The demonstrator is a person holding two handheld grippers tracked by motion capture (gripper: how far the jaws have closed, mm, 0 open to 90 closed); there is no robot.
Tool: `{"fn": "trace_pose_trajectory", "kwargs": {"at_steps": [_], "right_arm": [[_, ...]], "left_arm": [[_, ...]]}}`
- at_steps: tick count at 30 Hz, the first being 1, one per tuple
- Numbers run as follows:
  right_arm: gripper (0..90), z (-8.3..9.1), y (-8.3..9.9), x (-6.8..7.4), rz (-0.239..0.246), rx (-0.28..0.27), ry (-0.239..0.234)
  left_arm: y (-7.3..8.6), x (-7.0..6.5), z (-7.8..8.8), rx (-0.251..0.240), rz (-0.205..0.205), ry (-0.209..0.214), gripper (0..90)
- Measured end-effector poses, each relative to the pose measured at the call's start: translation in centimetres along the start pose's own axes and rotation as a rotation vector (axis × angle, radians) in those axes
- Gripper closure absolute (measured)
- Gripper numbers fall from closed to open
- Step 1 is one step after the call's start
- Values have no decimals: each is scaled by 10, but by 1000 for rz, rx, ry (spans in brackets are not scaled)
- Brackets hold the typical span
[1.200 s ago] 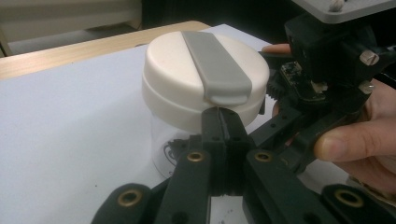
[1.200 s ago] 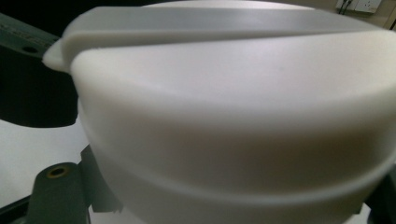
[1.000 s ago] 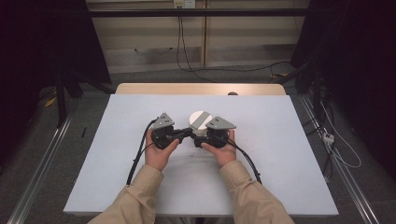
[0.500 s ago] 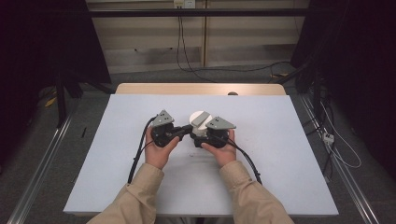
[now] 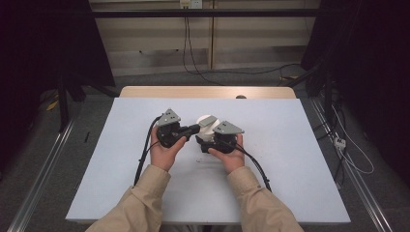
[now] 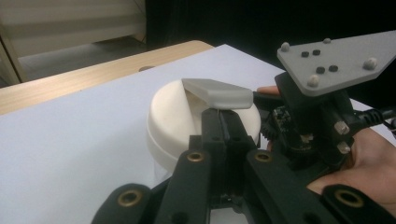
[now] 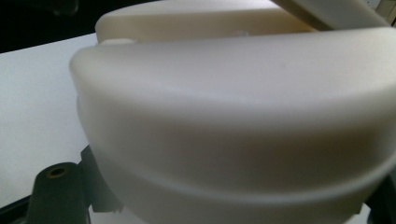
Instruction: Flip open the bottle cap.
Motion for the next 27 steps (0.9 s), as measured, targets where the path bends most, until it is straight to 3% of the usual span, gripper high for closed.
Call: {"fn": "trace_pose_trajectory", "kwargs": {"at_steps": [27], "right_arm": [[190, 0, 0, 0, -4, -2, 0]], "left_arm": [[-17, -2, -8, 0, -18, -14, 900]]}}
Point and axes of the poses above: each handheld gripper's, and its own axes: z roughly backward along the jaws, y roughly out of its underside, x roughly to its left, the point moved 4 cm from there along -z, roughly forward along the jaws, and after that the axes turned 2 degrees about x, right-handed, at the moved point
